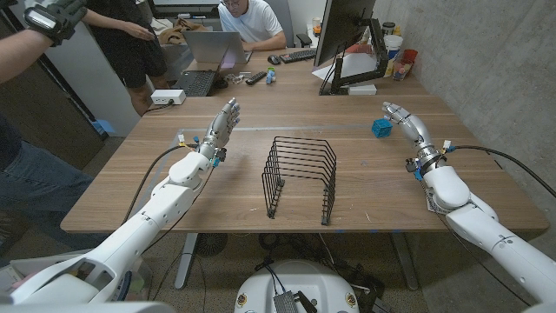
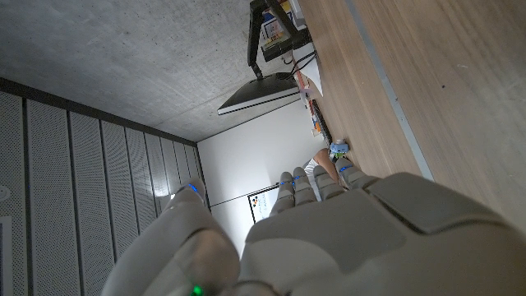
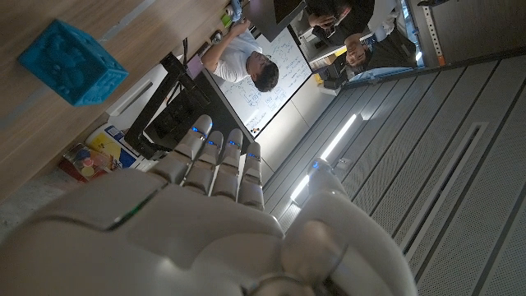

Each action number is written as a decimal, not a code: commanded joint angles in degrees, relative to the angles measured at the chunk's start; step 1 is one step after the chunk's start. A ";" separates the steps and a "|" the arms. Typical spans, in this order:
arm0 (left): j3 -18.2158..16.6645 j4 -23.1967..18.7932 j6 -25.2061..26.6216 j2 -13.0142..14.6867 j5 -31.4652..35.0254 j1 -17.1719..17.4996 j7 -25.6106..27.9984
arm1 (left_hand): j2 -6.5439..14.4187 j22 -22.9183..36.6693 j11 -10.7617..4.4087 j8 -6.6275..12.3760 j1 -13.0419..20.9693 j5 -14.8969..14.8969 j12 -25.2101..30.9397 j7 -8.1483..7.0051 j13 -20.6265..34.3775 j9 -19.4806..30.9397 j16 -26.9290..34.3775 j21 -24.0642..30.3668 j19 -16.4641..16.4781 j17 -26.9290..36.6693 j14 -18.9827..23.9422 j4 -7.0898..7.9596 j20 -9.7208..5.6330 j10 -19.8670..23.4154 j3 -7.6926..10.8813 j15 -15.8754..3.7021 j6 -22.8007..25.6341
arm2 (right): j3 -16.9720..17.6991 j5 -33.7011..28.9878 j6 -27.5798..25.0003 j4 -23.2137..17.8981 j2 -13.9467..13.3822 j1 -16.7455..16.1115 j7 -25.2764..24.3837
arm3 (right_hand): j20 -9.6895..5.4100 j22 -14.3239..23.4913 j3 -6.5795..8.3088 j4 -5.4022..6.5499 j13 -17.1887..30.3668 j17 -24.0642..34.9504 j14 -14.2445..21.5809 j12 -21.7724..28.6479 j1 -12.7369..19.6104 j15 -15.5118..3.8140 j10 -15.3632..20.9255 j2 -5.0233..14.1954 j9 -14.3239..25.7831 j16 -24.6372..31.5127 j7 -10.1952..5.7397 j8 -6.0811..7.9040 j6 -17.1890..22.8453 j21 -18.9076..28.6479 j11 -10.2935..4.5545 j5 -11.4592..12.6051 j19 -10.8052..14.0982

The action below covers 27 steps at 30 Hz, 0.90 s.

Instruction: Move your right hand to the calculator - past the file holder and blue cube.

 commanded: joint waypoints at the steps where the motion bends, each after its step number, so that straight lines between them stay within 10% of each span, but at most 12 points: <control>1: 0.11 0.74 0.01 -0.14 0.14 -0.64 -0.30 | 0.03 0.31 -0.22 -0.02 0.66 0.02 -0.06 0.14 0.09 0.30 -0.30 -0.40 0.05 0.26 -0.07 -0.04 0.33 0.30 -0.24 0.05 0.40 | 0.52 -3.54 -1.37 -1.84 -1.45 -1.28 -2.59 | -0.28 0.15 0.17 -0.40 0.19 0.17 0.56 0.34 0.66 -0.23 0.59 0.03 0.31 0.30 -0.14 0.32 0.47 -0.15 -0.02 0.32 0.59; 27: 0.31 1.10 0.68 0.10 0.32 -1.65 -0.78 | 0.17 0.33 -0.12 -0.26 0.79 -0.03 -0.13 0.14 0.09 0.31 -0.30 -0.67 0.17 0.27 0.05 -0.05 0.39 0.32 -0.46 0.10 0.46 | 3.36 -6.38 -3.32 -6.17 -3.60 -5.93 -6.38 | -0.32 0.16 0.34 -0.53 0.20 0.19 1.06 0.34 0.74 -0.45 1.18 0.22 0.34 0.14 -0.38 0.28 1.14 -0.56 -0.47 0.44 1.20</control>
